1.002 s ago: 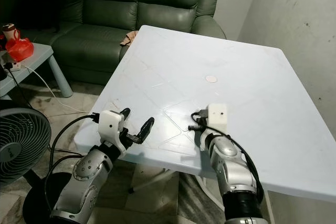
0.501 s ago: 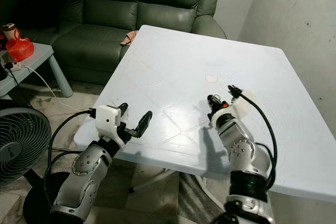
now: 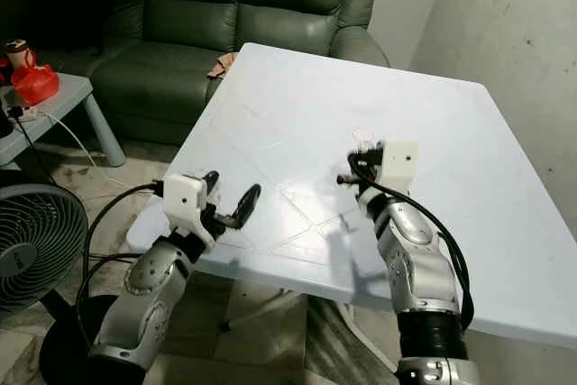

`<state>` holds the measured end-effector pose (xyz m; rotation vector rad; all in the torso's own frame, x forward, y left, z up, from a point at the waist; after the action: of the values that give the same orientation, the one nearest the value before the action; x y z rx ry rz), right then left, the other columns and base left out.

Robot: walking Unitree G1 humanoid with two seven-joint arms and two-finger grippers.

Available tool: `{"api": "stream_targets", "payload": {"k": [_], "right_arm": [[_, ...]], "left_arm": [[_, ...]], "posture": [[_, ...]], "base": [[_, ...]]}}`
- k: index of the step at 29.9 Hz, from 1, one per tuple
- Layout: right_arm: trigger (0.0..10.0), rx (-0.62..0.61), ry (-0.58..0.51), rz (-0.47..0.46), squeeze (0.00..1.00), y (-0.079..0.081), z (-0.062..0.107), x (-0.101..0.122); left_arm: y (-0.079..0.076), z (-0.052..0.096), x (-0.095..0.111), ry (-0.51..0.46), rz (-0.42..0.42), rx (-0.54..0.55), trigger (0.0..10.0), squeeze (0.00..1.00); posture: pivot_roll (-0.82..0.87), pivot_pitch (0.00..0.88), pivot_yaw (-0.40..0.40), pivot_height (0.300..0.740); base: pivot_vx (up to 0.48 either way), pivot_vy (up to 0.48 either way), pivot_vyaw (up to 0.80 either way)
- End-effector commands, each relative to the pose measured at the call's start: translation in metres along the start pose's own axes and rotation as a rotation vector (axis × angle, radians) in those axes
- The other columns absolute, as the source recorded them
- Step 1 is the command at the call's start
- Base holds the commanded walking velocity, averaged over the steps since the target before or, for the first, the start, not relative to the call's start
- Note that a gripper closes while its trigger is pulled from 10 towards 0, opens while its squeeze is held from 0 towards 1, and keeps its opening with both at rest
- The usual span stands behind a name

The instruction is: Hang keys on a hook

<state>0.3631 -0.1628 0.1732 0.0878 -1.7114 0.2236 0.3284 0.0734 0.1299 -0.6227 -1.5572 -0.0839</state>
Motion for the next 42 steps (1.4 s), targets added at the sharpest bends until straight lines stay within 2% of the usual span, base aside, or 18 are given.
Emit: {"api": "stream_targets", "payload": {"k": [1, 4, 5, 9, 12, 15, 17, 20, 24, 25, 32, 34, 40, 41, 42], "right_arm": [[10.0, -0.029, -0.072, 0.033, 0.0, -0.003, 0.004, 0.009], [10.0, -0.05, -0.14, 0.059, 0.0, -0.006, 0.006, 0.018], [10.0, -0.073, -0.174, 0.056, 0.0, -0.009, 0.007, 0.023], [10.0, -0.104, -0.207, 0.08, 0.0, -0.012, 0.008, 0.027], [10.0, -0.13, -0.22, 0.101, 0.0, -0.014, 0.01, 0.026], [10.0, -0.155, -0.222, 0.115, 0.0, -0.013, 0.015, 0.018], [10.0, -0.183, -0.19, 0.141, 0.0, -0.014, 0.021, 0.004], [10.0, -0.196, -0.157, 0.121, 0.0, -0.015, 0.025, -0.006], [10.0, -0.202, -0.122, 0.129, 0.0, -0.016, 0.029, -0.019], [10.0, -0.211, -0.106, 0.126, 0.0, -0.018, 0.03, -0.023], [10.0, -0.23, -0.062, 0.141, 0.0, -0.025, 0.033, -0.036], [10.0, -0.223, -0.018, 0.173, 0.0, -0.027, 0.036, -0.048], [10.0, -0.238, 0.014, 0.171, 0.0, -0.03, 0.04, -0.057], [10.0, -0.245, 0.008, 0.164, 0.0, -0.032, 0.04, -0.055], [10.0, -0.265, -0.009, 0.135, 0.0, -0.033, 0.044, -0.051]], "left_arm": [[0.007, -0.007, 0.012, -0.032, 0.004, 0.035, 10.0, 0.0], [0.017, -0.014, 0.026, -0.069, 0.002, 0.065, 10.0, 0.0], [0.025, -0.018, 0.036, -0.091, -0.006, 0.09, 10.0, 0.0], [0.042, -0.024, 0.057, -0.137, -0.013, 0.137, 10.0, 0.0], [0.053, -0.026, 0.064, -0.155, -0.006, 0.168, 10.0, 0.0], [0.064, -0.024, 0.064, -0.154, -0.017, 0.206, 10.0, 0.0], [0.073, -0.02, 0.057, -0.128, -0.011, 0.246, 10.0, 0.0], [0.075, -0.015, 0.054, -0.127, -0.048, 0.252, 10.0, 0.0], [0.084, -0.009, 0.043, -0.109, -0.032, 0.281, 10.0, 0.0], [0.087, -0.007, 0.041, -0.112, -0.069, 0.297, 10.0, 0.0], [0.093, -0.004, 0.038, -0.136, -0.027, 0.288, 10.0, 0.0], [0.101, -0.002, 0.024, -0.087, 0.025, 0.298, 10.0, 0.0], [0.103, -0.004, 0.018, -0.062, 0.043, 0.313, 10.0, 0.0], [0.098, -0.007, 0.021, -0.076, 0.057, 0.292, 10.0, 0.0], [0.085, -0.01, 0.024, -0.094, 0.059, 0.237, 10.0, 0.0]], "posture": [[0.02, 0.002, -0.082, 0.711], [0.02, 0.0, -0.078, 0.711], [0.02, 0.0, -0.074, 0.711], [0.02, 0.0, -0.07, 0.711], [0.01, 0.0, -0.064, 0.711], [0.01, 0.0, -0.058, 0.711], [0.01, 0.0, -0.053, 0.711], [0.01, 0.0, -0.052, 0.711], [0.01, 0.0, -0.051, 0.711], [0.01, 0.0, -0.052, 0.711], [0.0, 0.0, -0.052, 0.711], [0.0, 0.0, -0.052, 0.711], [-0.01, 0.0, -0.045, 0.711], [-0.01, 0.0, -0.045, 0.711], [-0.01, 0.0, -0.039, 0.711]], "base": [[0.0, 0.0, 0.0], [0.0, 0.0, 0.0], [0.0, 0.0, 0.0], [0.0, 0.0, 0.0], [0.0, 0.0, 0.0], [0.0, 0.0, 0.0], [0.0, 0.0, 0.0], [0.0, 0.0, 0.0], [0.0, 0.0, 0.0], [0.0, 0.0, 0.0], [0.0, 0.0, 0.0], [0.0, 0.0, 0.0], [0.0, 0.0, 0.0], [0.0, 0.0, 0.0], [0.0, 0.0, 0.0]]}}
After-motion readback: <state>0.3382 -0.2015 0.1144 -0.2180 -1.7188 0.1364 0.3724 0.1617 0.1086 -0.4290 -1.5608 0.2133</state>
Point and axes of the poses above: a point about 5 cm out from each wrist's last joint towards the gripper, its own z axis pointing back from the gripper into the wrist, its own x axis along the axis of the wrist's last joint, y = z × x, the point moved 3 cm from there along -z, pointing out of the wrist towards the gripper, and after that the axes turned 12 degrees about z, right-handed, at the moved point
